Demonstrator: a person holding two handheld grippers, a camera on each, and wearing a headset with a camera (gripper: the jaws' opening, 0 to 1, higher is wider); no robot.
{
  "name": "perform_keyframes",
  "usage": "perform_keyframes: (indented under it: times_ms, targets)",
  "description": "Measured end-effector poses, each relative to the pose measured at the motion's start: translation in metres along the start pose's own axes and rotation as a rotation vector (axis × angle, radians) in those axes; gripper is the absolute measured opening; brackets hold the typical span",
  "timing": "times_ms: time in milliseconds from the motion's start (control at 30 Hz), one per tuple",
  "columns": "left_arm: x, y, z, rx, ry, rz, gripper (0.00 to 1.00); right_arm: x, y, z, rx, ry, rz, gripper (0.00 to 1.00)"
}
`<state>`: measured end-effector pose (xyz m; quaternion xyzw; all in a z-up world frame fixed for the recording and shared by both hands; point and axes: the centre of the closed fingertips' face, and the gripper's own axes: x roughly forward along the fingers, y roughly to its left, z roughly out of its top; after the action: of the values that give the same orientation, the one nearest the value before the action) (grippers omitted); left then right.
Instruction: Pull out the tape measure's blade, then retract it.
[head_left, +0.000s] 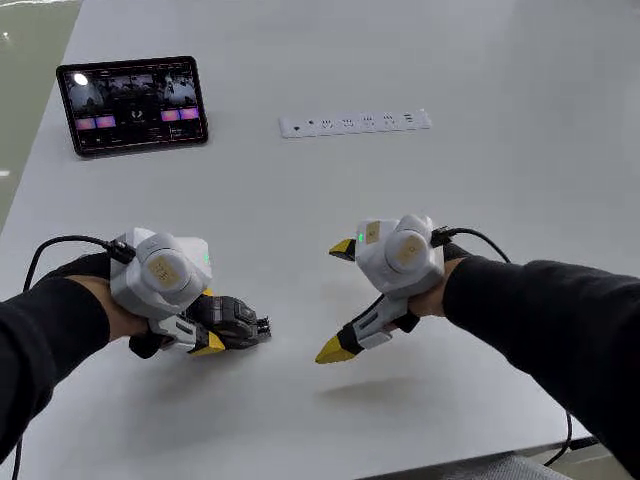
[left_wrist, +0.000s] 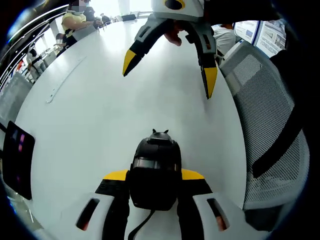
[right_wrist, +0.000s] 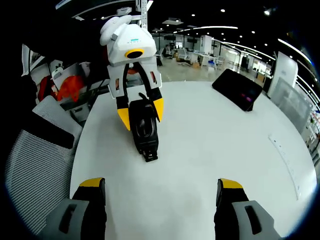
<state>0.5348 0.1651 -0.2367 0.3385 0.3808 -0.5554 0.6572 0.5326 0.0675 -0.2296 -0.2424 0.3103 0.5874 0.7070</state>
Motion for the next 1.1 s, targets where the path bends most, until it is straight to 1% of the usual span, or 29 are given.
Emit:
perform_keyframes:
  times_ms: [100, 133, 167, 300, 467, 500, 533, 600, 633, 733, 800, 1000, 1067, 1100]
  targets:
    - [0.0, -0.002, -0.001, 0.028, 0.008, 0.005, 0.31, 0.009, 0.005, 0.005, -0.014, 0.011, 0.022, 0.87]
    - [0.0, -0.004, -0.001, 0.056, 0.011, 0.004, 0.31, 0.012, 0.006, 0.007, -0.036, 0.017, 0.026, 0.86]
    - [0.0, -0.004, -0.001, 0.062, 0.012, 0.006, 0.31, 0.014, 0.007, 0.01, -0.047, 0.015, 0.028, 0.85]
    - [0.001, -0.002, -0.001, 0.03, -0.003, 0.014, 0.31, 0.024, 0.007, 0.017, -0.072, 0.024, 0.047, 0.8]
    - [0.002, -0.001, -0.002, 0.024, 0.004, 0.023, 0.31, 0.036, 0.011, 0.021, -0.098, 0.033, 0.076, 0.68]
    - [0.002, -0.001, -0.002, 0.025, 0.005, 0.024, 0.31, 0.039, 0.011, 0.021, -0.104, 0.037, 0.082, 0.65]
    - [0.002, 0.0, -0.002, 0.026, 0.005, 0.024, 0.31, 0.042, 0.012, 0.019, -0.112, 0.055, 0.09, 0.59]
    - [0.002, 0.0, -0.002, 0.022, 0.004, 0.023, 0.31, 0.046, 0.012, 0.018, -0.121, 0.057, 0.083, 0.5]
    - [0.002, 0.0, -0.002, 0.021, 0.004, 0.022, 0.31, 0.049, 0.014, 0.017, -0.131, 0.063, 0.092, 0.44]
    - [0.003, 0.0, -0.003, 0.019, 0.007, 0.023, 0.31, 0.054, 0.017, 0.015, -0.136, 0.072, 0.114, 0.36]
    - [0.003, 0.0, -0.003, 0.021, 0.008, 0.024, 0.31, 0.057, 0.019, 0.016, -0.142, 0.073, 0.123, 0.33]
    - [0.003, 0.001, -0.002, 0.018, 0.006, 0.029, 0.31, 0.063, 0.019, 0.016, -0.161, 0.078, 0.131, 0.26]
    - [0.003, 0.001, -0.002, 0.019, 0.006, 0.03, 0.31, 0.064, 0.019, 0.015, -0.181, 0.09, 0.127, 0.21]
    - [0.003, 0.001, -0.002, 0.019, 0.006, 0.03, 0.31, 0.066, 0.019, 0.014, -0.179, 0.093, 0.126, 0.19]
